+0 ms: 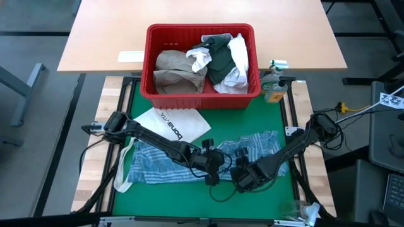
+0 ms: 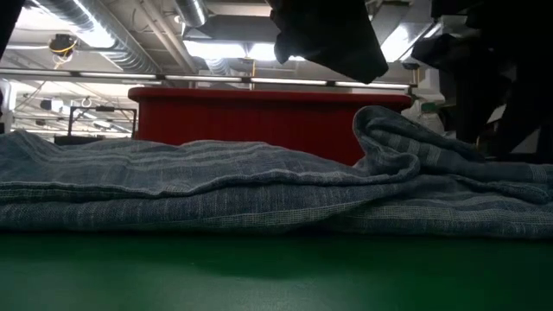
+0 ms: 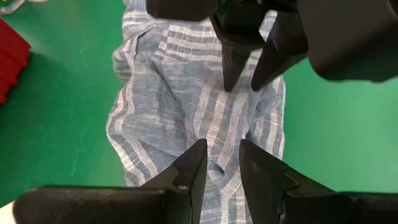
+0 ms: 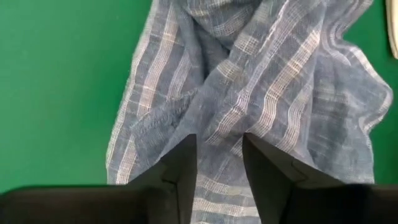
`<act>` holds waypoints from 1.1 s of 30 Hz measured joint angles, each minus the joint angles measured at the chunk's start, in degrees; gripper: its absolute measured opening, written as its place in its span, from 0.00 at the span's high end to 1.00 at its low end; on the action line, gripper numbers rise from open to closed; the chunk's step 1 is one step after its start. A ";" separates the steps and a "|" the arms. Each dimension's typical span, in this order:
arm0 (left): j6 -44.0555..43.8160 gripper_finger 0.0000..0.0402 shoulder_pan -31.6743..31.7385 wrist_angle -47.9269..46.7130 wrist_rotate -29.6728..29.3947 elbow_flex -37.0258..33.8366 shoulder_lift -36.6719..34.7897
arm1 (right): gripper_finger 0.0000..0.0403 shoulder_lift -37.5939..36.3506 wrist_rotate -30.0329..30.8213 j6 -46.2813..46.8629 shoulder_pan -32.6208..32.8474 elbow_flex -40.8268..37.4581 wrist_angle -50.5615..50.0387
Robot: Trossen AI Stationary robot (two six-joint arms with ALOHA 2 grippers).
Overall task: Fold Laundry from Bin
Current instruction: Fold the blue polo shirt
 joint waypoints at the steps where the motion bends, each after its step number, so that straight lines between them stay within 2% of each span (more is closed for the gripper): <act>1: 0.00 0.78 -0.02 -0.02 0.00 0.00 0.00 | 0.70 0.00 0.02 0.00 0.00 0.00 0.00; 12: -0.02 0.78 0.00 -0.10 -0.02 -0.02 0.02 | 0.98 0.00 1.93 0.00 -1.50 0.00 -0.06; 16: -0.02 0.78 0.00 -0.62 -0.01 -0.02 0.02 | 0.97 0.00 2.25 -0.02 -1.88 0.00 0.10; 23: -0.06 0.78 -0.09 -6.69 -0.13 -0.11 -2.94 | 0.99 0.00 9.29 -3.16 -2.77 -0.11 2.68; 30: -0.17 0.78 -0.75 -13.86 -0.19 -0.11 -7.37 | 0.99 0.00 13.09 -6.63 -9.68 -0.28 7.96; 33: -0.43 0.78 -1.23 -16.86 -0.09 -0.11 -9.28 | 0.98 0.00 11.47 -10.13 -13.07 -0.28 12.09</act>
